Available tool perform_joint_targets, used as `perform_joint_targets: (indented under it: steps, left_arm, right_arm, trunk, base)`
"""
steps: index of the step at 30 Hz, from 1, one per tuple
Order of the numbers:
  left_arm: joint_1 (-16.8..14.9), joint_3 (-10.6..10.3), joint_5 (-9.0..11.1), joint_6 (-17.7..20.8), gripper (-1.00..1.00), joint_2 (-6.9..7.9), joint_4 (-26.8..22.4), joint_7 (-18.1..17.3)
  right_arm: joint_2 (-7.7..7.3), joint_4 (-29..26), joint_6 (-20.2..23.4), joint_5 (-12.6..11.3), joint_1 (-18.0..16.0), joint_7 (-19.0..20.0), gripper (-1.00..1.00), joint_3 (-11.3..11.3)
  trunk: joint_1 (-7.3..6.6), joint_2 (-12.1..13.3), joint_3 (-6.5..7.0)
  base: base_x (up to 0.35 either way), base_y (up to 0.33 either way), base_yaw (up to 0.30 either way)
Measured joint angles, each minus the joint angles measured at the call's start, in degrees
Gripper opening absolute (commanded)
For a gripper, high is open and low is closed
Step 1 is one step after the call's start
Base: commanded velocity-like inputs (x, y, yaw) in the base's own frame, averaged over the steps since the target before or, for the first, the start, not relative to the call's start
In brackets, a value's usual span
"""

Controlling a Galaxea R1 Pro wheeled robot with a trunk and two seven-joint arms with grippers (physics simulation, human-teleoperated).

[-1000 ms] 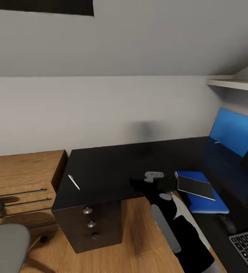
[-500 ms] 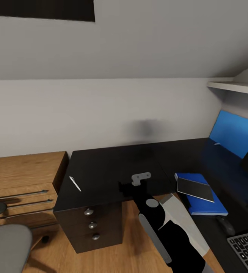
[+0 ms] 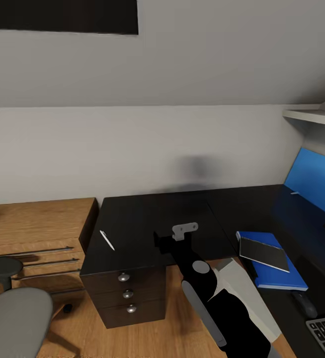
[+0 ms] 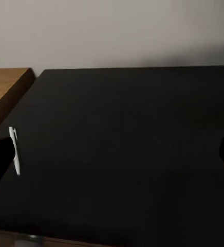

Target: In the bedroom, organize the workspace by keeping the computer under the desk, ensuring the monitor is on the desk, placing the keyboard on the desk next to the monitor, placing the mouse on the desk next to the keyboard, moving the folder from the swivel chair onto the desk next to the mouse, stacking the notebook on top of the folder with the pen on top of the notebook, and positioning the swivel chair next to the desk.

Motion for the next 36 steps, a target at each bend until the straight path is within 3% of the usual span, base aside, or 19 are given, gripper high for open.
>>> perform_joint_targets:
  steps: [2, 3, 5, 17, 21, 23, 24, 27, 28, 29, 30, 32, 33, 36]
  left_arm:
    - [0.00, 0.00, 0.02, -0.45, 1.00, 0.00, 0.01, 1.04]
    - [-0.01, -0.04, 0.01, -0.82, 1.00, -0.01, 0.01, 3.90]
    - [0.00, -0.07, 0.01, -0.90, 1.00, -0.01, 0.01, 4.72]
    - [0.00, 0.41, 0.89, -1.29, 1.00, 0.50, -0.51, 5.31]
    - [-0.01, 0.90, 1.54, -3.73, 1.00, 0.67, -0.75, 5.15]
    - [-0.01, 1.44, 1.84, -5.73, 1.00, 0.83, -1.48, 5.05]
    - [0.73, 1.89, 2.23, -7.28, 1.00, 1.26, -4.29, 4.98]
    - [2.71, 2.09, 3.40, -7.77, 1.00, 1.55, -8.48, 4.93]
    - [5.70, 2.29, 6.51, -4.66, 1.00, 2.76, -16.14, 4.75]
    - [6.12, 2.28, 7.18, -3.33, 1.00, 3.08, -17.95, 4.74]
    - [6.65, 2.33, 9.05, 2.42, 1.00, 3.80, -22.87, 4.70]
    - [6.94, 2.76, 11.13, 9.04, 1.00, 4.51, -28.06, 4.65]
    - [7.17, 5.21, 13.70, 21.80, 1.00, 5.42, -36.97, 4.53]
    - [7.23, 6.42, 14.30, 25.05, 1.00, 5.61, -42.34, 4.50]
  right_arm:
    - [0.00, 0.00, -0.01, 0.05, 0.00, 0.01, 1.00, 0.03]
    - [0.00, 0.01, -0.01, 0.09, 0.00, 0.00, 1.00, 0.05]
    - [0.00, 0.01, -0.01, 0.10, 0.00, 0.01, 1.00, 0.06]
    - [-0.04, 0.10, 0.05, 0.20, 0.00, -0.16, 1.00, 0.01]
    - [-0.08, 0.09, 0.11, 0.19, 0.00, -0.22, 1.00, -0.02]
    - [-0.09, 0.09, 0.09, 0.19, 0.01, -0.23, 1.00, -0.02]
    - [-0.09, 0.09, 0.08, 0.12, 0.01, -0.22, 1.00, 0.00]
    - [-0.10, 0.09, 0.08, 0.00, 0.01, -0.18, 1.00, 0.00]
    - [0.00, 0.42, 0.07, -0.04, 0.01, -0.05, 1.00, 0.03]
    - [0.03, 0.61, 0.07, -0.05, 0.01, -0.03, 1.00, 0.03]
    - [0.05, 1.10, 0.04, -0.11, 0.01, -0.02, 1.00, 0.04]
    - [0.03, 1.33, 0.03, -0.14, 0.02, -0.06, 1.00, 0.02]
    - [-0.01, 1.43, 0.00, -0.14, 0.02, -0.14, 1.00, -0.03]
    - [0.01, 1.59, -0.01, -0.09, 0.02, -0.19, 1.00, -0.04]
  trunk:
    - [-0.44, 0.80, 0.28]
    - [-0.66, 1.20, 0.42]
    - [-1.10, 2.01, 0.70]
    - [-3.74, 6.83, 2.29]
    - [-4.62, 8.43, 2.80]
    - [-5.06, 9.23, 3.11]
    - [-5.28, 9.63, 3.29]
    - [-5.94, 10.84, 3.81]
    - [-6.17, 11.23, 3.99]
    - [-6.38, 11.64, 4.17]
    - [-6.60, 12.04, 4.35]
    - [-7.04, 12.85, 4.71]
    - [-7.26, 13.26, 4.90]
    - [-7.92, 14.46, 5.43]
  base:
    - [0.000, 0.000, 0.248]
    - [0.000, 0.000, 0.248]
    - [0.000, 0.000, 0.248]
    - [0.000, 0.000, 0.241]
    - [0.000, 0.000, 0.136]
    - [0.000, 0.000, 0.041]
    - [0.000, 0.000, 0.013]
    - [0.000, 0.000, 0.005]
    - [0.000, 0.000, 0.001]
    - [0.000, 0.000, 0.000]
    - [0.000, 0.000, 0.000]
    - [0.000, 0.000, 0.000]
    - [0.000, 0.000, 0.000]
    - [0.000, 0.000, 0.000]
